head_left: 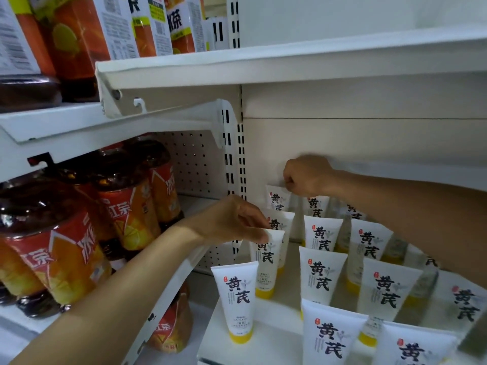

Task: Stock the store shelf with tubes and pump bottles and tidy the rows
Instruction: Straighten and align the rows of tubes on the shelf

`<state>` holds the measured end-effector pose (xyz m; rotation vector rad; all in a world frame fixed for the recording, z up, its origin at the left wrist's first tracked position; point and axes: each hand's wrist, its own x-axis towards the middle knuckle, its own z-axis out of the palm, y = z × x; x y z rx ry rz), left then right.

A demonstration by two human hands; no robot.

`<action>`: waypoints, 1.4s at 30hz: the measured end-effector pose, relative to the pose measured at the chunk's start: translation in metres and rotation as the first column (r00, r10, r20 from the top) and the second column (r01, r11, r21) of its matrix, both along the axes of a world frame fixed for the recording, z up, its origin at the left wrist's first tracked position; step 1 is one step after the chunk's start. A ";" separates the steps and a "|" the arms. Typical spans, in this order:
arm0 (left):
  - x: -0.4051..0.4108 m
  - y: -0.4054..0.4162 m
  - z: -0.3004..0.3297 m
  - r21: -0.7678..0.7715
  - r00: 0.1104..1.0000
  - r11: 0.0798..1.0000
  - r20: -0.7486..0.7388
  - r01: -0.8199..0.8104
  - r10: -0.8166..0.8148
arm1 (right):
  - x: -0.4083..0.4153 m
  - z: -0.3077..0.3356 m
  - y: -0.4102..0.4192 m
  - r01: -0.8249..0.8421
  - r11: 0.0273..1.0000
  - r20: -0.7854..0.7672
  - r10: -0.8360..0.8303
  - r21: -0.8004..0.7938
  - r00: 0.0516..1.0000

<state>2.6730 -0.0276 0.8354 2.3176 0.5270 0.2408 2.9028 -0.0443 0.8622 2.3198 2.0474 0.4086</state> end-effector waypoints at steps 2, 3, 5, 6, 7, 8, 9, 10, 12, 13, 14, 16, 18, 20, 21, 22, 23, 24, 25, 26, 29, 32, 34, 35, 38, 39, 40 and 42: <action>0.000 -0.001 0.000 -0.007 1.000 1.000 -0.005 -0.008 0.008 | 0.001 -0.001 0.000 0.001 1.000 -0.005 -0.001 0.003 1.000; 0.000 -0.001 0.000 -0.012 1.000 1.000 -0.006 -0.011 0.011 | 0.002 -0.001 0.000 -0.001 1.000 -0.004 0.001 0.009 1.000; 0.000 -0.002 0.001 -0.013 1.000 1.000 -0.007 -0.008 0.008 | 0.004 -0.002 -0.001 -0.008 1.000 -0.019 0.009 0.022 1.000; 0.000 -0.003 0.001 -0.013 1.000 1.000 -0.009 -0.007 0.007 | 0.005 -0.002 -0.002 -0.011 1.000 -0.032 0.012 0.028 0.999; 0.000 -0.003 0.001 -0.015 1.000 1.000 -0.011 -0.008 0.008 | 0.006 -0.001 -0.003 -0.015 0.999 -0.042 0.016 0.037 0.999; 0.000 -0.003 0.002 -0.020 1.000 1.000 -0.012 -0.010 0.009 | 0.006 0.000 -0.004 -0.023 0.998 -0.050 0.026 0.054 0.998; -0.001 -0.004 0.002 -0.021 1.000 1.000 -0.014 -0.013 0.012 | 0.006 0.002 -0.007 -0.038 0.996 -0.063 0.043 0.079 0.997; -0.001 -0.004 0.002 -0.019 1.000 1.000 -0.015 -0.014 0.014 | 0.005 0.006 -0.011 -0.064 0.993 -0.091 0.074 0.102 0.993; -0.002 -0.004 0.002 -0.026 1.000 0.999 -0.020 -0.018 0.018 | -0.002 0.013 -0.024 -0.141 0.983 -0.227 0.164 0.114 0.960; -0.002 -0.004 0.003 -0.038 0.999 0.999 -0.025 -0.028 0.027 | -0.007 0.017 -0.032 -0.184 0.979 -0.309 0.204 0.094 0.929; -0.002 -0.005 0.003 -0.049 0.999 0.998 -0.024 -0.037 0.035 | -0.012 0.019 -0.040 -0.224 0.973 -0.381 0.229 0.060 0.896; -0.001 -0.006 0.003 -0.061 0.999 0.997 -0.011 -0.043 0.043 | -0.020 0.020 -0.051 -0.276 0.961 -0.459 0.232 -0.030 0.857; 0.000 -0.008 0.003 -0.060 0.998 0.997 -0.002 -0.057 0.057 | -0.025 0.016 -0.056 -0.280 0.953 -0.451 0.200 -0.118 0.870; 0.000 -0.008 0.003 -0.054 0.997 0.996 0.003 -0.077 0.077 | -0.029 0.009 -0.058 -0.272 0.951 -0.408 0.193 -0.144 0.892; -0.001 -0.008 0.003 -0.045 0.996 0.995 0.002 -0.086 0.086 | -0.030 0.006 -0.058 -0.270 0.952 -0.384 0.199 -0.141 0.902; -0.001 -0.009 0.003 -0.032 0.996 0.995 0.000 -0.091 0.092 | -0.031 0.004 -0.059 -0.266 0.954 -0.366 0.202 -0.135 0.909; -0.002 -0.009 0.004 -0.018 0.995 0.995 -0.002 -0.096 0.096 | -0.032 0.002 -0.059 -0.257 0.958 -0.357 0.197 -0.129 0.913; -0.002 -0.011 0.004 -0.008 0.995 0.995 -0.005 -0.104 0.104 | -0.032 0.001 -0.060 -0.245 0.962 -0.355 0.187 -0.124 0.916; -0.002 -0.012 0.004 -0.003 0.994 0.994 -0.009 -0.110 0.110 | -0.032 0.002 -0.061 -0.238 0.964 -0.357 0.182 -0.119 0.916; -0.002 -0.014 0.005 0.000 0.993 0.993 -0.014 -0.114 0.114 | -0.032 0.003 -0.063 -0.237 0.965 -0.359 0.182 -0.114 0.915; -0.001 -0.018 0.005 0.015 0.993 0.993 -0.028 -0.116 0.117 | -0.034 0.009 -0.069 -0.253 0.963 -0.350 0.204 -0.099 0.914; -0.001 -0.022 0.004 0.009 0.992 0.993 -0.023 -0.120 0.121 | -0.035 0.014 -0.074 -0.270 0.960 -0.292 0.240 -0.068 0.926; -0.001 -0.025 0.004 -0.002 0.993 0.993 -0.009 -0.117 0.117 | -0.035 0.015 -0.077 -0.287 0.958 -0.244 0.275 -0.017 0.930; -0.002 -0.026 0.005 -0.004 0.993 0.993 -0.006 -0.114 0.114 | -0.035 0.016 -0.079 -0.296 0.955 -0.250 0.290 0.015 0.924; -0.002 -0.029 0.006 -0.002 0.994 0.994 -0.005 -0.112 0.112 | -0.040 0.019 -0.086 -0.337 0.939 -0.365 0.339 0.072 0.867; -0.003 -0.029 0.006 -0.001 0.993 0.993 -0.001 -0.115 0.115 | -0.042 0.020 -0.089 -0.355 0.933 -0.419 0.347 0.061 0.839; -0.003 -0.029 0.006 -0.002 0.993 0.993 0.003 -0.120 0.120 | -0.045 0.021 -0.092 -0.377 0.926 -0.469 0.346 0.030 0.813; -0.005 -0.030 0.005 -0.002 0.990 0.990 0.008 -0.138 0.138 | -0.051 0.020 -0.098 -0.431 0.900 -0.545 0.333 -0.059 0.770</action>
